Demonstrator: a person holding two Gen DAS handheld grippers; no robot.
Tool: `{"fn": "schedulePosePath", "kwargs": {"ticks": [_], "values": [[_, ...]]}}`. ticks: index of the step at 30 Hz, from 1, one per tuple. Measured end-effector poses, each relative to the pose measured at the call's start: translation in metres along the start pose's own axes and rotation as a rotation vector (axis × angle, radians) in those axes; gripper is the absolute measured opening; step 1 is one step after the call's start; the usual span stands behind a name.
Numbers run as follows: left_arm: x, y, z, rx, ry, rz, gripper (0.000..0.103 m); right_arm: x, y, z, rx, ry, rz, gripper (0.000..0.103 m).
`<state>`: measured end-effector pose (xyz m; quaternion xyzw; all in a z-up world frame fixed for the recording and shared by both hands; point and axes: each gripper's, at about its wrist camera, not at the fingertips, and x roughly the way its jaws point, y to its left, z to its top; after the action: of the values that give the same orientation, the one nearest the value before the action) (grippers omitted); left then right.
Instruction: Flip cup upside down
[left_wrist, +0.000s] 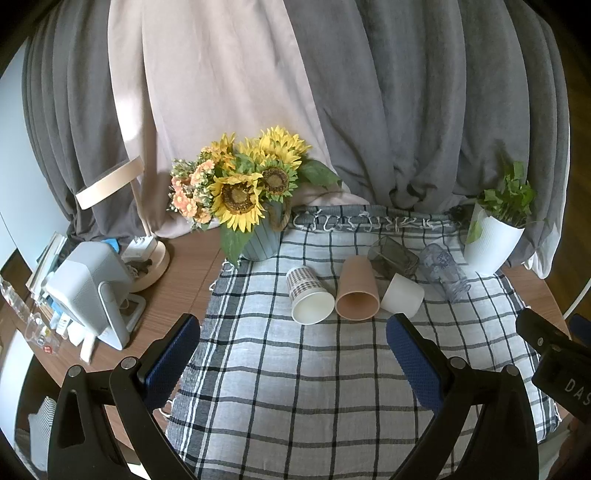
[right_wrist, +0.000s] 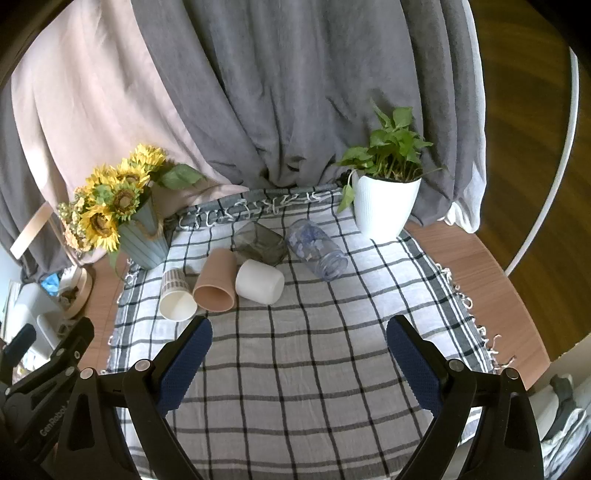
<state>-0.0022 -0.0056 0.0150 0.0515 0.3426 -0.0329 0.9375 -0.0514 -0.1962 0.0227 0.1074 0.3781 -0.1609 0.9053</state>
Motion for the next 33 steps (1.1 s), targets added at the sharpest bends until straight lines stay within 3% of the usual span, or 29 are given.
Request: {"fn": "schedulePosePath", "kwargs": {"ticks": [8,17,33], "values": [[0.011,-0.007,0.001,-0.007,0.029,0.01,0.103,0.017,-0.002,0.005,-0.018,0.016,0.004,0.096],[0.052,-0.041,0.015,-0.027,0.099,0.075,0.103,0.053,-0.011,0.028,-0.077,0.051,0.012,0.096],[0.157,-0.107,0.042,-0.117,0.215,0.246,0.103,0.19,-0.024,0.092,-0.331,0.217,0.051,0.095]]}}
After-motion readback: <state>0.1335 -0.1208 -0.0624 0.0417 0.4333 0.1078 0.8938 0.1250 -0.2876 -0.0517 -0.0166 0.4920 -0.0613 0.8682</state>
